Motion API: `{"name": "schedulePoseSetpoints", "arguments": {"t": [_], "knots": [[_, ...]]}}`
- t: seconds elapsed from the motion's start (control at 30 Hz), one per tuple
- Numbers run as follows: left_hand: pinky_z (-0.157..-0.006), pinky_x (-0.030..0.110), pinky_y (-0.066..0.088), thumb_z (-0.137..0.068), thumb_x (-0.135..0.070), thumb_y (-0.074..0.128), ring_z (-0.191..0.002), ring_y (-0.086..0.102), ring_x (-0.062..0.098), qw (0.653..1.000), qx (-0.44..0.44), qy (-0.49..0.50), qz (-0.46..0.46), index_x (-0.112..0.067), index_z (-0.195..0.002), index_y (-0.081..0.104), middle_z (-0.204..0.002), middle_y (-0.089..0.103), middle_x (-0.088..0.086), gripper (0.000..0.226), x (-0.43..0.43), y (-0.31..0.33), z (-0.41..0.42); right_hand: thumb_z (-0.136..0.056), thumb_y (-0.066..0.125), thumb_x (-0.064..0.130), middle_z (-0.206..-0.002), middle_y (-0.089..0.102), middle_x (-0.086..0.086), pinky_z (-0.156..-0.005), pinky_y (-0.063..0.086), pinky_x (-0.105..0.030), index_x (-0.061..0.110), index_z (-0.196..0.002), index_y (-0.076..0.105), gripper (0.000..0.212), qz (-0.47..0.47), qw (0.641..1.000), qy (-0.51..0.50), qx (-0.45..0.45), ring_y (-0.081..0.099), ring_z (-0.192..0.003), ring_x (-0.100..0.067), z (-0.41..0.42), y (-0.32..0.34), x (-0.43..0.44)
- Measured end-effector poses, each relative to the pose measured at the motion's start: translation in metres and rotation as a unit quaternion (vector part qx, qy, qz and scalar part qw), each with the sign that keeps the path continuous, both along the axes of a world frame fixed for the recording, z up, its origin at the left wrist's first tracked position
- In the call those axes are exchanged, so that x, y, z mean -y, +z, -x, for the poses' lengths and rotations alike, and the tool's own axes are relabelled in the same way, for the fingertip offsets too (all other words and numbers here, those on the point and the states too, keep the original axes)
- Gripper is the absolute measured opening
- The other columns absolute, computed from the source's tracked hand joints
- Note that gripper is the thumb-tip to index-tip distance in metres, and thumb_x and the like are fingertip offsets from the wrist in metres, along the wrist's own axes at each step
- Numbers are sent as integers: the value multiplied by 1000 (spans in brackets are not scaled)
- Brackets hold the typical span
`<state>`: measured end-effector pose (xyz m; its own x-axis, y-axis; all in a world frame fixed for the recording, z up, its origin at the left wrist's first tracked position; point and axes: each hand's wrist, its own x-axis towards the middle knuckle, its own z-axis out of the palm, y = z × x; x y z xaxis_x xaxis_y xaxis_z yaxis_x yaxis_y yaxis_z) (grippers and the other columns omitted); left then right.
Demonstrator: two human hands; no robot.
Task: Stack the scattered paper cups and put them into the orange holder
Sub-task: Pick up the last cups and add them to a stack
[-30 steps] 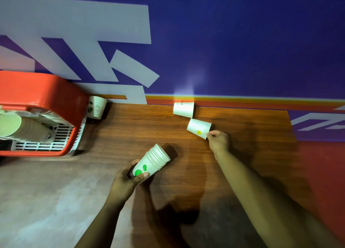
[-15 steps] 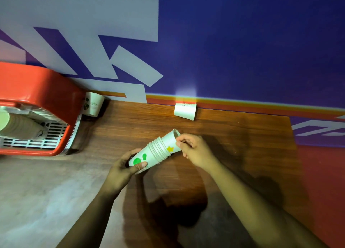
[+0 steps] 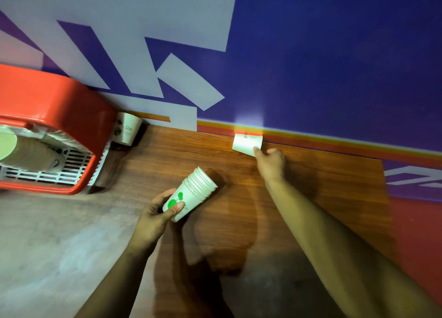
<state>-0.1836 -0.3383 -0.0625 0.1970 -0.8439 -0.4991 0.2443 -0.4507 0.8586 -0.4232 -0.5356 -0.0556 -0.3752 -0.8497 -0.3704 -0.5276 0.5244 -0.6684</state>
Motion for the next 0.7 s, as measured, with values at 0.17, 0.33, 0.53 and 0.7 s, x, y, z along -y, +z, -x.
{"name": "schedulePoseSetpoints", "arguments": {"t": [0.17,0.33,0.53,0.7], "knots": [[-74,18,56,-84,-3,71,-97,72,11,999,-4,32,-3,-14,-119,69,-109,76,0,37,-5,-3,-8,-90,67,32,-115,67,-13,-70,58,-35,7,-117,62,37,-35,999,-31,8,65,-92,-25,5,-28,29],[-71,17,57,-84,-2,72,-93,73,10,999,3,53,-10,-15,-117,70,-107,76,0,35,-13,-6,-22,-92,63,11,-113,68,-11,-60,45,-19,5,-118,65,26,-25,996,-42,72,58,-85,-17,-2,-34,20],[-73,15,55,-83,-4,73,-98,71,8,997,23,73,2,-15,-117,69,-109,75,-4,36,-13,-11,-46,-92,59,5,-73,63,3,-52,40,-19,4,-105,69,16,24,970,190,148,49,-56,-9,-52,18,-23],[-81,20,55,-82,-7,74,-111,67,15,999,14,36,32,-14,-125,66,-122,70,3,44,-14,-17,-68,-89,64,1,-82,70,-4,-52,42,-12,3,-107,71,20,5,913,369,174,52,-53,2,-101,48,-52]]}}
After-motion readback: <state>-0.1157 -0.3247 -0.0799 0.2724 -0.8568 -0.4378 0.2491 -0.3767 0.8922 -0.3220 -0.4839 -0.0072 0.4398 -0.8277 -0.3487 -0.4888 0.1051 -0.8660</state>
